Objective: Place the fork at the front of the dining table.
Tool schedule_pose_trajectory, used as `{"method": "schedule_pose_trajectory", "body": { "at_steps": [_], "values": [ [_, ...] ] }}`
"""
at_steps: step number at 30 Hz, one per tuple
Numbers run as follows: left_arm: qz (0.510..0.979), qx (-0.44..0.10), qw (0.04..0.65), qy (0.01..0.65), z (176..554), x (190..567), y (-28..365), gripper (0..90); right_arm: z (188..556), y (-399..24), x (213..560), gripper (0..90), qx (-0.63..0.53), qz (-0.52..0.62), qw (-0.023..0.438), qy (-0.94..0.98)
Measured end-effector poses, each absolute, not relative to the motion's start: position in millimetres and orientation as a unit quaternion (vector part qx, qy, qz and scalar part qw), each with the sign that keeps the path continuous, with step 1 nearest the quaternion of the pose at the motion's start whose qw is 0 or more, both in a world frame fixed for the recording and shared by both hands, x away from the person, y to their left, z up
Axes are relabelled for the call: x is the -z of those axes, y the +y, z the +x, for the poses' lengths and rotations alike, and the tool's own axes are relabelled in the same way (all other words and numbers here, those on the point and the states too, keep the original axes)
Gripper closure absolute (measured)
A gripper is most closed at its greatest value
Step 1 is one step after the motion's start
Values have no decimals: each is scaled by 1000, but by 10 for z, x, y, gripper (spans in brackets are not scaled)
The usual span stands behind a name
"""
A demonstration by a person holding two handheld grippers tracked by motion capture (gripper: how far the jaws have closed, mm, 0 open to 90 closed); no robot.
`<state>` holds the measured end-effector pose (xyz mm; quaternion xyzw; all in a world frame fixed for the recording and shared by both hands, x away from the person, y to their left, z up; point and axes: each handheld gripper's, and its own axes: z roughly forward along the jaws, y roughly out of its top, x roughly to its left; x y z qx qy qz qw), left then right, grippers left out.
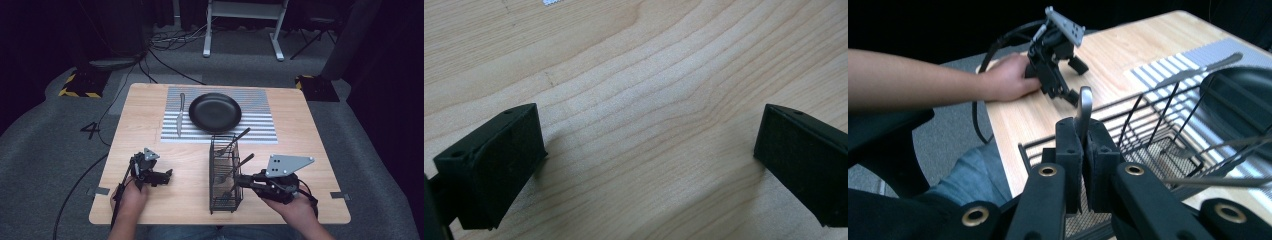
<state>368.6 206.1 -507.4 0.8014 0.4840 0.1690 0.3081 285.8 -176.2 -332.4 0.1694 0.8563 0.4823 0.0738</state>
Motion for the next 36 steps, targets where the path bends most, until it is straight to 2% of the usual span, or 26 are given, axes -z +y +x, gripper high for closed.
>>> {"method": "schedule_pose_trajectory", "body": {
  "at_steps": [12, 20, 36],
  "values": [
    [801, -169, 309, 485, 3687, 5074, 2060, 0, 2887, -1855, 3019, 860, -502, 157, 75, 847],
    [800, -169, 310, 486, 3686, 5075, 2058, 0, 2889, -2061, 2811, 860, -520, 160, 70, 836],
    [801, -169, 309, 485, 3687, 5074, 2060, 0, 2927, -2486, 2522, 861, -529, 184, 107, 821]
  ]
}}
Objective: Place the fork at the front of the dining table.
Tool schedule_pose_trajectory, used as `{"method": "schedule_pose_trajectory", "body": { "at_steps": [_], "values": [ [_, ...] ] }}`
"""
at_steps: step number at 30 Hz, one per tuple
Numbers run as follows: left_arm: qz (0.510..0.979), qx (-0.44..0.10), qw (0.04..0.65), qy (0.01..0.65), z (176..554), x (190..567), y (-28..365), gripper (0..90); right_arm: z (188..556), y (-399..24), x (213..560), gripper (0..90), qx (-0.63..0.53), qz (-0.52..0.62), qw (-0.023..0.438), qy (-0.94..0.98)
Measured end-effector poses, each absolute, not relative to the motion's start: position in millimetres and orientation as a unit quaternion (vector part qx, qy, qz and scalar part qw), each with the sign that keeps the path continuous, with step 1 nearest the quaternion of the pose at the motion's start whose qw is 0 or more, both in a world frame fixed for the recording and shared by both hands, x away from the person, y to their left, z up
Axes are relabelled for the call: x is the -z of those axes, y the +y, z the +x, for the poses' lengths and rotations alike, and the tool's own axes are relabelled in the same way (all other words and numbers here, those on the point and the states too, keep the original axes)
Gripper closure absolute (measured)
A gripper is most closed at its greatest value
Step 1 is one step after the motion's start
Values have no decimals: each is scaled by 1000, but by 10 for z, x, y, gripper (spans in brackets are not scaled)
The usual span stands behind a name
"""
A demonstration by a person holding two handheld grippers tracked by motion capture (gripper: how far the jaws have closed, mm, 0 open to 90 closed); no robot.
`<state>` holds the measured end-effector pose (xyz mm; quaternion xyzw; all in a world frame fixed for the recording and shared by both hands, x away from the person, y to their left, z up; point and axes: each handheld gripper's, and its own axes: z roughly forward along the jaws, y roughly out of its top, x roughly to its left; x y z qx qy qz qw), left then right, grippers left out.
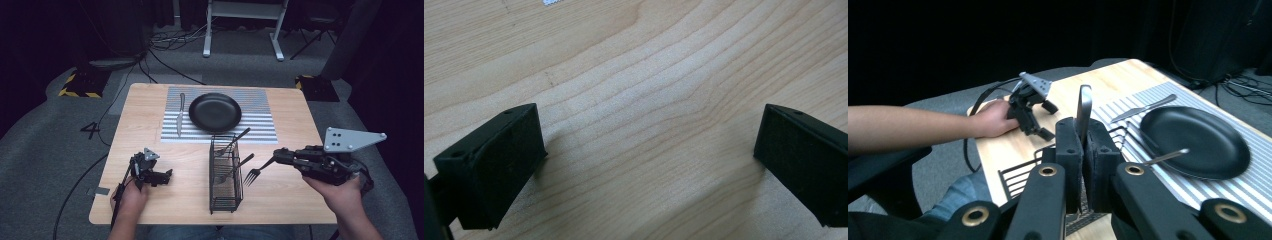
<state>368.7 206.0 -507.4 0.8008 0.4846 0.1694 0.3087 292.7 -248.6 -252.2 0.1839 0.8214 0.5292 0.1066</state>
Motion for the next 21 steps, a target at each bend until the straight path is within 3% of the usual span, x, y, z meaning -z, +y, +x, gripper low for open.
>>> {"method": "schedule_pose_trajectory", "body": {
  "at_steps": [21],
  "values": [
    [800, -170, 309, 486, 3683, 5075, 2058, 0, 3433, -2991, 2342, 861, -513, 244, 176, 804]
  ]
}}
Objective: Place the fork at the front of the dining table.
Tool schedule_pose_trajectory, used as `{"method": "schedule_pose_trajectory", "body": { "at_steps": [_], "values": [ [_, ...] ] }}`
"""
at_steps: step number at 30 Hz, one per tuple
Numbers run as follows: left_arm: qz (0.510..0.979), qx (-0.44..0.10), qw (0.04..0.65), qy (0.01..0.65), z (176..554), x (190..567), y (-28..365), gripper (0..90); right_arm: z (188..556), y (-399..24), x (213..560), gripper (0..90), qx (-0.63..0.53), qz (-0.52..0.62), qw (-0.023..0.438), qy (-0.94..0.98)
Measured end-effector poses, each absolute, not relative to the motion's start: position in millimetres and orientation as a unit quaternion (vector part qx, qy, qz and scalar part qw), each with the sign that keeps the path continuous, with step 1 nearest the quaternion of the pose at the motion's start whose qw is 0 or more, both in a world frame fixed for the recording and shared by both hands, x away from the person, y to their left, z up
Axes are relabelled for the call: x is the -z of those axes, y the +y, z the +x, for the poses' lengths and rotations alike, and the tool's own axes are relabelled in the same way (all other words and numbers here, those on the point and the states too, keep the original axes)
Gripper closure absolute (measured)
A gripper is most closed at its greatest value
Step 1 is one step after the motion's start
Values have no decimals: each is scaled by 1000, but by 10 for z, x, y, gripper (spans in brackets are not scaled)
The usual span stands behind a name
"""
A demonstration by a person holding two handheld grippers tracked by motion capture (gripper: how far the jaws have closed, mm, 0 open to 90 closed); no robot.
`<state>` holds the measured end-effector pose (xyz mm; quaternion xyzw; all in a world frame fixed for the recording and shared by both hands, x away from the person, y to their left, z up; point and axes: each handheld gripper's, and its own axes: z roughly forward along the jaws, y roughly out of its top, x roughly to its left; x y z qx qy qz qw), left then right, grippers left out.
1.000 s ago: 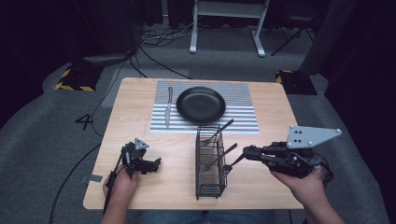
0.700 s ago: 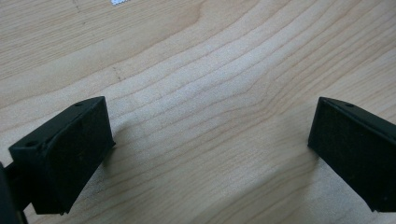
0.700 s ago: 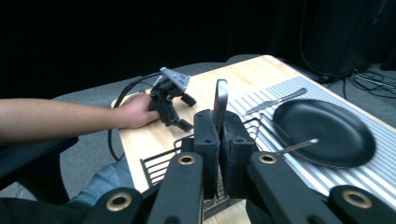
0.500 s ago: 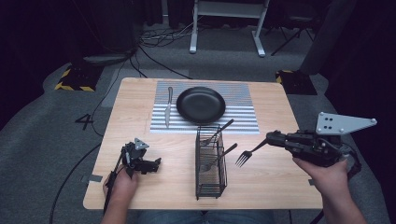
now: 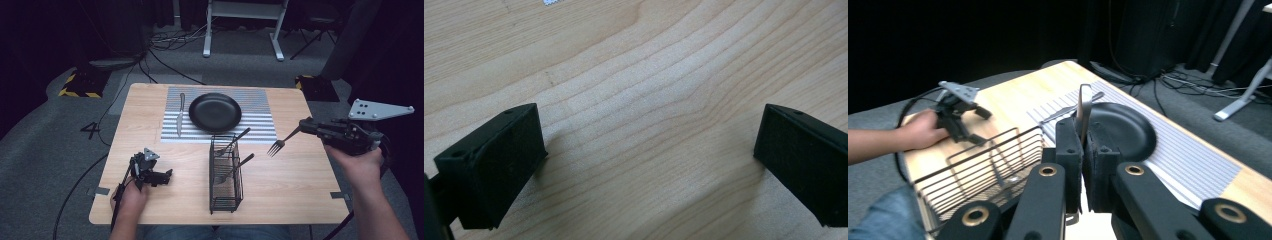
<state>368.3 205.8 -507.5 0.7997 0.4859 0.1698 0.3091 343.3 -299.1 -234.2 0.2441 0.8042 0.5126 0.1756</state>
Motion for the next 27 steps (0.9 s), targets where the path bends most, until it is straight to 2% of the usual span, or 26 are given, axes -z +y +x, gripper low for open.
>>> {"method": "schedule_pose_trajectory", "body": {
  "at_steps": [12, 27],
  "values": [
    [800, -170, 309, 485, 3683, 5074, 2059, 0, 3880, -2888, 2344, 861, -497, 251, 188, 809],
    [800, -170, 309, 485, 3684, 5074, 2059, 0, 4659, -2816, 2645, 861, -470, 301, 169, 812]
  ]
}}
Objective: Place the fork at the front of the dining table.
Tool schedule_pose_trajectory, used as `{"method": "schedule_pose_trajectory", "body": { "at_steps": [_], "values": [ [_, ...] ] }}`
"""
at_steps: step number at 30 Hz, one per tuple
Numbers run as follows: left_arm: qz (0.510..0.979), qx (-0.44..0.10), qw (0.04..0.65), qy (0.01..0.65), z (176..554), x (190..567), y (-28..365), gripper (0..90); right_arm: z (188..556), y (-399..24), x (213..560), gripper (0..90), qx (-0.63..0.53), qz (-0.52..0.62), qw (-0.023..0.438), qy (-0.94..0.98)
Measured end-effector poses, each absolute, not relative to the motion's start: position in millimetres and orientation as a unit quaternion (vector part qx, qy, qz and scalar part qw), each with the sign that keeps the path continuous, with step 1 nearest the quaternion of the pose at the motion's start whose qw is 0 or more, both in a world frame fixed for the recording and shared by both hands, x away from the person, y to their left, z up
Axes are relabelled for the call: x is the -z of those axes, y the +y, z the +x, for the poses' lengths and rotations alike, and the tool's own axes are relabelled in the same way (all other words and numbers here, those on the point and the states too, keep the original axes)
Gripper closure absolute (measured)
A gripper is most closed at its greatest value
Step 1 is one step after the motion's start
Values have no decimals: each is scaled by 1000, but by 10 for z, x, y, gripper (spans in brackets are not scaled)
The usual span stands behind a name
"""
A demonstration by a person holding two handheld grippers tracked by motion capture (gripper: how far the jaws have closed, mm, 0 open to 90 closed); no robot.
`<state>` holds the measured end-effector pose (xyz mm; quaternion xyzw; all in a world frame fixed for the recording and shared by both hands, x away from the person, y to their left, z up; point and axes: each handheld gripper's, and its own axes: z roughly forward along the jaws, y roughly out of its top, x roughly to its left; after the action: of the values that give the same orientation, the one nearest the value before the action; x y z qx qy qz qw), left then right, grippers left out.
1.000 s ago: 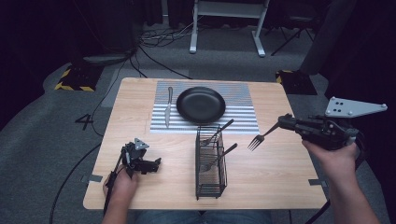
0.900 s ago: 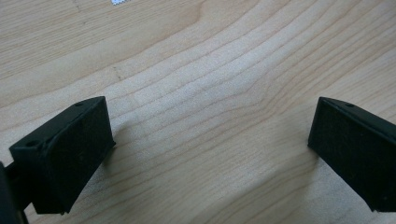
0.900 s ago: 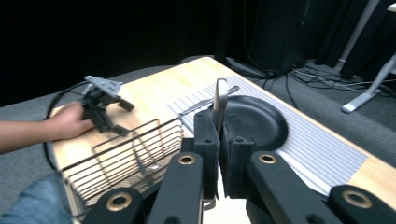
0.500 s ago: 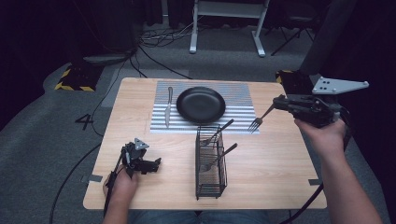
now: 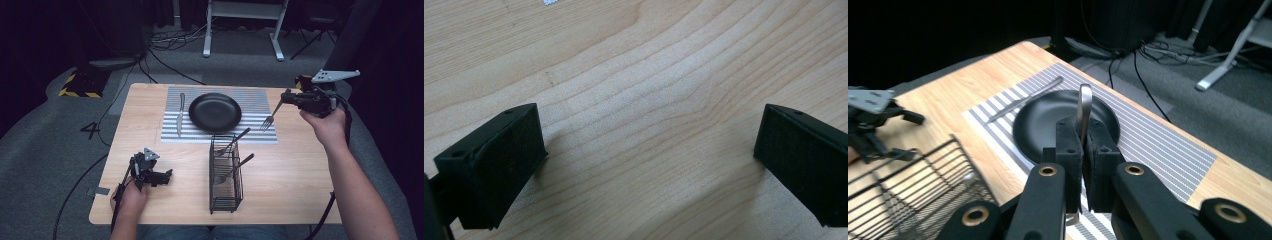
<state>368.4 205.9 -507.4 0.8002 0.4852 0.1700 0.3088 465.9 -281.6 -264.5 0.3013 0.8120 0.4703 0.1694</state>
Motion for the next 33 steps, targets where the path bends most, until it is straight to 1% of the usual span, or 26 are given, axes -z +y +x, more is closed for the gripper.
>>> {"method": "schedule_pose_trajectory", "body": {
  "at_steps": [1, 6, 8, 24, 33],
  "values": [
    [800, -170, 309, 485, 3684, 5075, 2059, 0, 4748, -2805, 2714, 861, -468, 309, 165, 812],
    [800, -170, 309, 485, 3684, 5074, 2059, 0, 4878, -2758, 2845, 860, -465, 315, 161, 812],
    [800, -170, 309, 485, 3684, 5075, 2059, 0, 4954, -2708, 2953, 861, -460, 319, 159, 813],
    [800, -170, 309, 485, 3684, 5075, 2059, 0, 5213, -2452, 3468, 861, -437, 338, 137, 823],
    [800, -170, 309, 486, 3683, 5075, 2058, 0, 5288, -2369, 3614, 861, -435, 346, 116, 823]
  ]
}}
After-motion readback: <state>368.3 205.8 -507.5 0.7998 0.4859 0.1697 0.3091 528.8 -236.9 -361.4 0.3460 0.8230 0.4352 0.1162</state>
